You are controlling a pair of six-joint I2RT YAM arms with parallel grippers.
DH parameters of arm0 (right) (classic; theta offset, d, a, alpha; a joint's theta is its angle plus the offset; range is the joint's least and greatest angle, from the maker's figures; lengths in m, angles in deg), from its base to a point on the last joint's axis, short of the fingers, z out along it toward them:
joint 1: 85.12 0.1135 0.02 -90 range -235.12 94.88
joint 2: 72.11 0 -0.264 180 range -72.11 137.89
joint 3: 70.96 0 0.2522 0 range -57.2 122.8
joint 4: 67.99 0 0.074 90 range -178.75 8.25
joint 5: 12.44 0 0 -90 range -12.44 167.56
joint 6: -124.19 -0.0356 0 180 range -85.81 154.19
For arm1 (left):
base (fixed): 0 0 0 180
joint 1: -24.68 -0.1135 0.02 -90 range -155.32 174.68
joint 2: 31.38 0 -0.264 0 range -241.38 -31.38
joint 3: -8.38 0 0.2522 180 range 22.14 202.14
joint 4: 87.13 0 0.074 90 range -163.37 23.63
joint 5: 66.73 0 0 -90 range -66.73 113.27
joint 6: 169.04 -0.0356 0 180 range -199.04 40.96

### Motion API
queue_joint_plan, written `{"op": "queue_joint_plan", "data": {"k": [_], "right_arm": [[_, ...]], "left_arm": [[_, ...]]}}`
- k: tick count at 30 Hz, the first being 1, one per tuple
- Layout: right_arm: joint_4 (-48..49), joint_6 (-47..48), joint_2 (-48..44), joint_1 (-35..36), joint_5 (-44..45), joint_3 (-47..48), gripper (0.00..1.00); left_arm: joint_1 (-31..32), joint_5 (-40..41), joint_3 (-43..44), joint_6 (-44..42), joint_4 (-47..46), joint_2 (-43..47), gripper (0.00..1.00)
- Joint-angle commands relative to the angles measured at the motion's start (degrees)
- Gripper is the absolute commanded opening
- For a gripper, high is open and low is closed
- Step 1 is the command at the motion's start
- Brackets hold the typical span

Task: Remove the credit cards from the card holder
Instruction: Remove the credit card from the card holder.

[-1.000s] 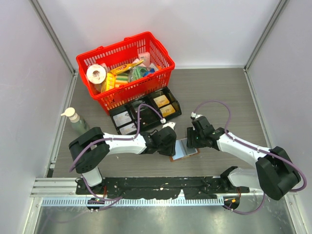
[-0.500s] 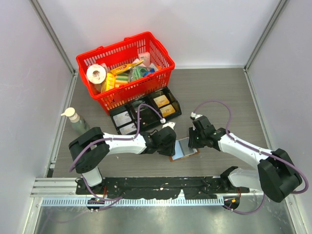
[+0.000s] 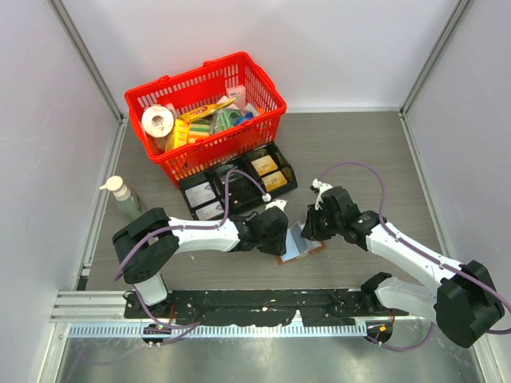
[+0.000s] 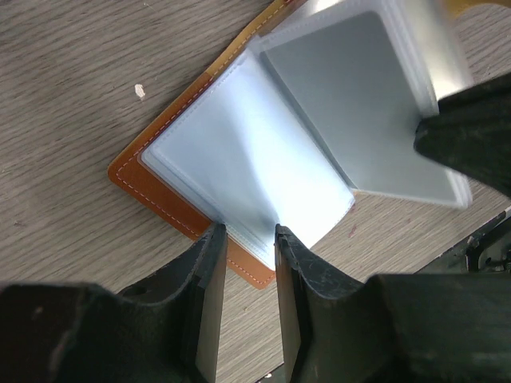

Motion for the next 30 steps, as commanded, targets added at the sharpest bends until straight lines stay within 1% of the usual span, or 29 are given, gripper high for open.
{"op": "queue_joint_plan", "data": {"k": [1, 6, 13, 20, 23, 26, 27, 30], "right_arm": [[0.16, -0.45, -0.47, 0.69, -6.5, 2.84, 0.18], [0.42, -0.18, -0.12, 0.86, -7.9, 2.67, 0.19], [4.37, -1.49, 1.63, 1.92, -12.21, 1.53, 0.2], [4.38, -1.58, 2.16, 2.1, -9.93, 1.26, 0.2], [3.77, -2.02, 1.9, 2.18, -6.95, 1.0, 0.21], [2.71, -2.11, 2.16, 2.18, -3.96, 0.91, 0.27], [2.8, -2.2, 2.42, 2.18, -3.86, 0.74, 0.32], [3.85, -2.64, 3.04, 2.18, -3.34, -0.14, 0.37]], "left_arm": [[-0.16, 1.31, 0.93, -0.64, 1.62, -1.1, 0.34], [-0.07, 1.31, 0.76, -0.55, 1.44, -1.19, 0.34], [0.01, 2.18, -0.38, 0.06, 0.74, 0.3, 0.34], [-0.08, 2.98, -1.09, 0.33, 0.48, 1.54, 0.34], [-0.16, 3.06, -1.18, 0.33, 0.48, 1.62, 0.34], [-0.16, 3.06, -1.09, 0.42, 0.39, 1.71, 0.34], [0.01, 3.06, -1.18, 0.42, 0.39, 1.89, 0.34], [-0.16, 3.15, -1.18, 0.33, 0.48, 2.06, 0.34]]}}
